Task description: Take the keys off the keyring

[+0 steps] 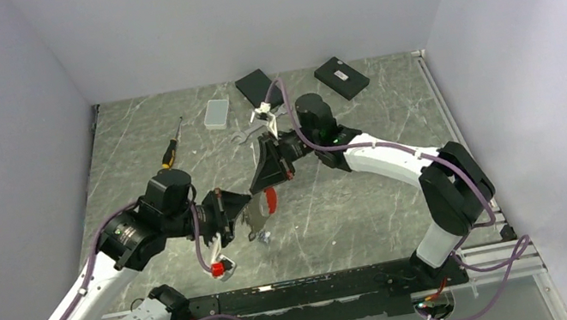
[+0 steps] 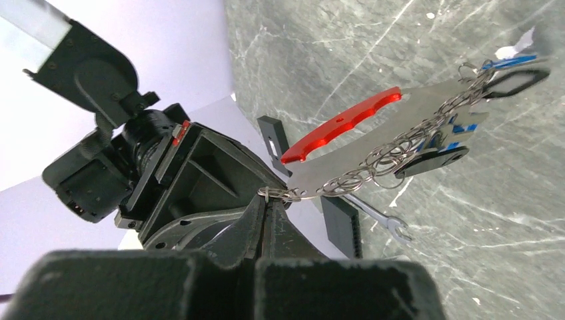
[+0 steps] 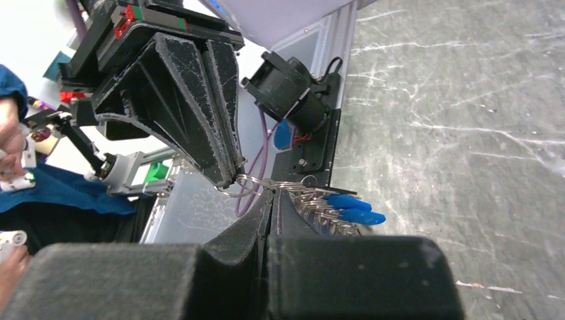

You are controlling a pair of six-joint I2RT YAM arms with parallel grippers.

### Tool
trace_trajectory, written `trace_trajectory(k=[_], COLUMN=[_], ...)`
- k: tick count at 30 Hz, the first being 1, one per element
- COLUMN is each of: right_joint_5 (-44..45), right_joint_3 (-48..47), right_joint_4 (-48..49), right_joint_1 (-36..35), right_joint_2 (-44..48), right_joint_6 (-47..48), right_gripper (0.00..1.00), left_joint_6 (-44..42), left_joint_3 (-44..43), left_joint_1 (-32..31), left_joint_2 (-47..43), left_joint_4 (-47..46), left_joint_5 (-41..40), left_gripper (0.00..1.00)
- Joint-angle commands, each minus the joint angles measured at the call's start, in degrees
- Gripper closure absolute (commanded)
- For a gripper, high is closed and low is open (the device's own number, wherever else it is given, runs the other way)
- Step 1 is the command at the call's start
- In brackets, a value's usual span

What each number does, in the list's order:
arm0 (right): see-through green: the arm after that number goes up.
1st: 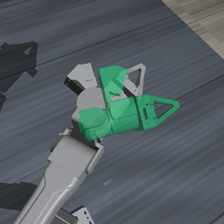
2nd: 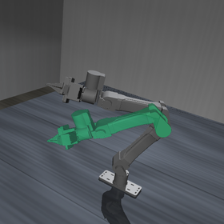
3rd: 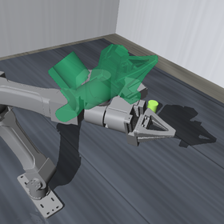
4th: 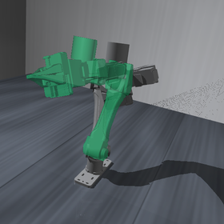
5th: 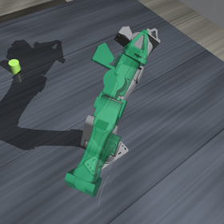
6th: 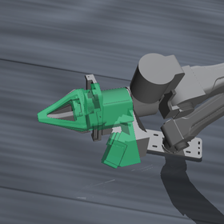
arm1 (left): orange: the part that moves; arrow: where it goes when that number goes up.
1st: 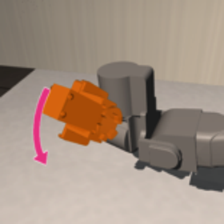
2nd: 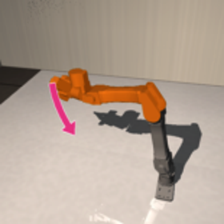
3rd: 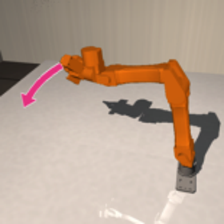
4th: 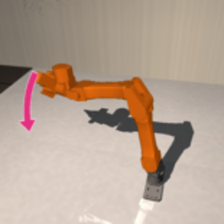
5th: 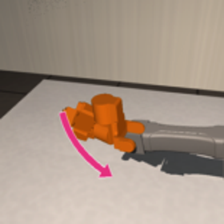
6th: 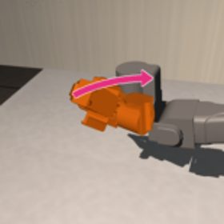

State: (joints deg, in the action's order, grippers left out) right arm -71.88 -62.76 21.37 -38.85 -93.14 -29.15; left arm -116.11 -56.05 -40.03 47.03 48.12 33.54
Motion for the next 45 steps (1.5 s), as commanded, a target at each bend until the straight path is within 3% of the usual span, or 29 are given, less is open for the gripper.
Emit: trace_trajectory(k=[1,5,26,27,28,36,41,44,45], right_joint_5=[4.3,6.0,11.4,11.6,11.6,11.7,7.4,3.2,2.4], right_joint_3=[-4.4,-4.9,-4.7,-4.7,-4.5,-4.4,0.2,2.6,2.7], right_joint_4=[-9.2,-13.3,-15.7,-15.5,-15.1,-14.1,-6.4,-0.3,-0.1], right_joint_1=[-0.7,-1.0,-0.7,-0.8,-0.8,-0.8,0.3,1.9,2.1], right_joint_2=[1.3,1.3,1.5,1.4,1.3,0.5,2.0,2.4,2.4], right_joint_6=[6.4,9.1,8.6,8.1,7.6,5.9,6.9,6.6,7.6], right_gripper=[1.0,1.0,1.0,0.52,0.97,1.0,1.0,0.63,0.57], left_joint_6=[-20.9,-20.8,-16.3,-16.5,-16.6,-15.7,-12.5,-12.6,-12.9], left_joint_3=[-1.4,-2.6,-3.6,-3.6,-3.5,-3.4,-4.7,-4.3,-4.0], left_joint_1=[0.0,0.0,0.1,0.0,0.0,0.0,0.0,0.0,0.0], left_joint_2=[0.9,1.9,3.7,3.8,4.0,5.7,6.3,5.9,5.6], left_joint_4=[2.4,3.9,2.6,2.7,2.8,1.5,0.5,-1.2,-1.6], left_joint_5=[-0.4,-2.0,-6.8,-6.7,-6.8,-6.4,-5.5,-3.8,-3.0], left_gripper=[1.0,1.0,1.0,1.0,1.0,1.0,1.0,1.0,1.0])
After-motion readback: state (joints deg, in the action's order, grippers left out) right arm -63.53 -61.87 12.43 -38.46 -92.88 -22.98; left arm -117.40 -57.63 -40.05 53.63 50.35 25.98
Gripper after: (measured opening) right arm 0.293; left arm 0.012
